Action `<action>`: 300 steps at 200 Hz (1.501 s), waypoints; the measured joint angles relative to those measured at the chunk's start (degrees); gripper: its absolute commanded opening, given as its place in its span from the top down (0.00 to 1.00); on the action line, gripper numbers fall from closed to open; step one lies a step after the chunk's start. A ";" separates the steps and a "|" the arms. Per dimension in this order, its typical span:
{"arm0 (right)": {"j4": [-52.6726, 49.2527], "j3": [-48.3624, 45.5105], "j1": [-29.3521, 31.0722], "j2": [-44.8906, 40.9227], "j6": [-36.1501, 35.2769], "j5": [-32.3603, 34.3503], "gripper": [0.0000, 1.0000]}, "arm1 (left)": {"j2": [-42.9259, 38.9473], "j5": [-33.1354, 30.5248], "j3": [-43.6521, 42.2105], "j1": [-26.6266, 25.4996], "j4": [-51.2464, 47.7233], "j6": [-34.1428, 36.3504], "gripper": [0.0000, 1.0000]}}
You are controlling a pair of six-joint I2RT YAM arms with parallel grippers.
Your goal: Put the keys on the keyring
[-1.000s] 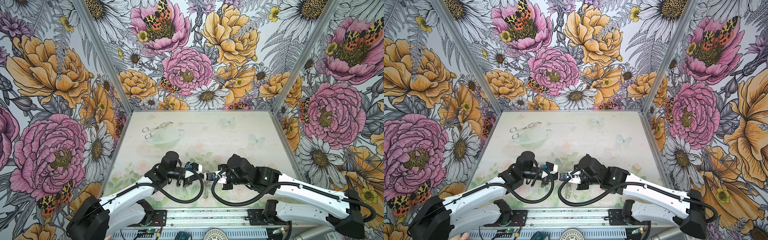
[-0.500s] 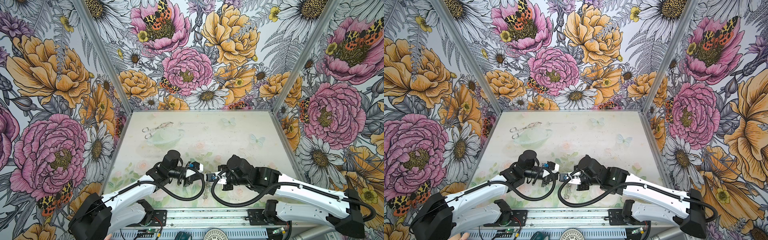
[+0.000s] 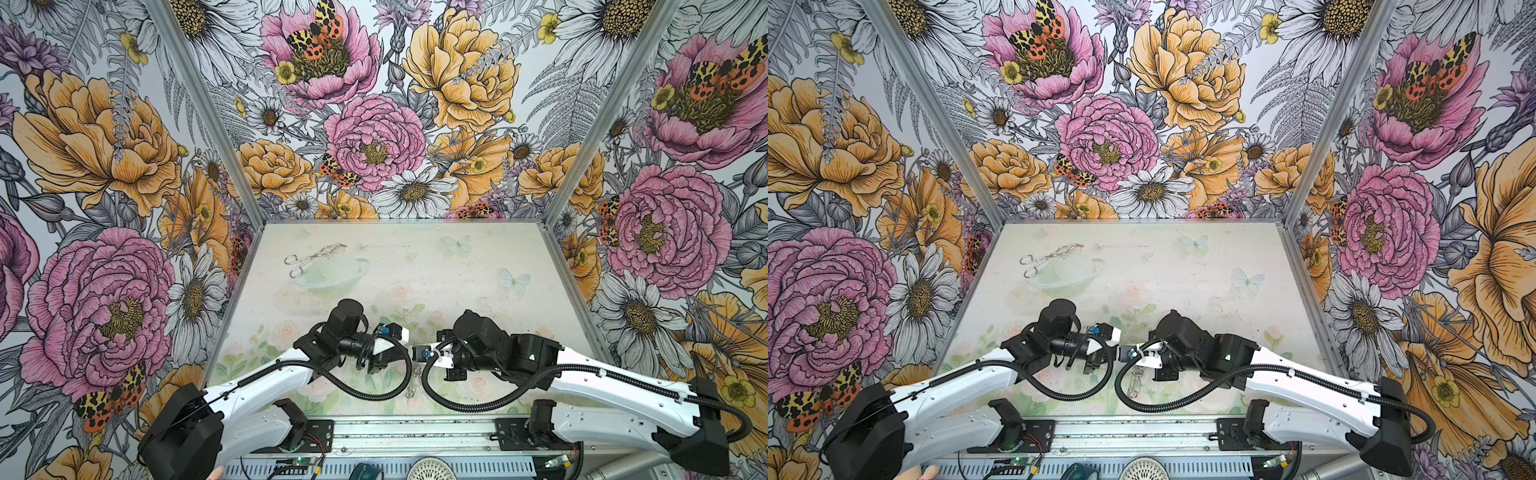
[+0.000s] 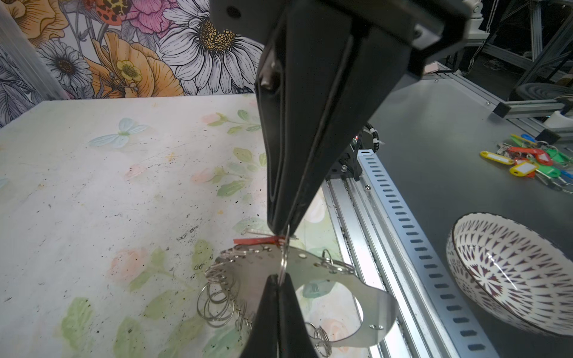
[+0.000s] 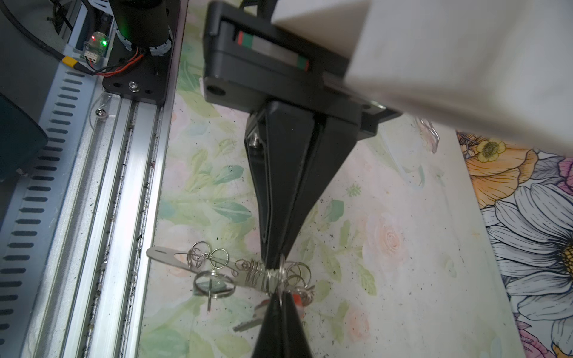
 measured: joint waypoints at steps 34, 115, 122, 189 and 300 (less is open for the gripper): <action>-0.46 0.24 -0.02 0.02 0.11 0.00 1.00 | 0.13 -0.79 0.66 -0.48 -1.20 0.46 1.00; -1.38 0.83 -0.02 0.31 0.50 0.00 1.00 | 0.87 -1.42 2.03 -1.01 -3.21 1.51 1.00; -1.42 0.83 -0.02 0.31 0.52 0.00 1.00 | 0.92 -1.46 2.19 -1.07 -3.43 1.53 1.00; -1.27 0.98 -0.02 0.57 1.40 0.42 1.00 | 1.25 -1.53 2.56 -1.84 -3.89 1.55 1.00; -2.69 1.27 0.57 -1.62 1.36 1.36 1.00 | 0.09 -2.05 2.27 -1.88 -3.76 2.62 1.00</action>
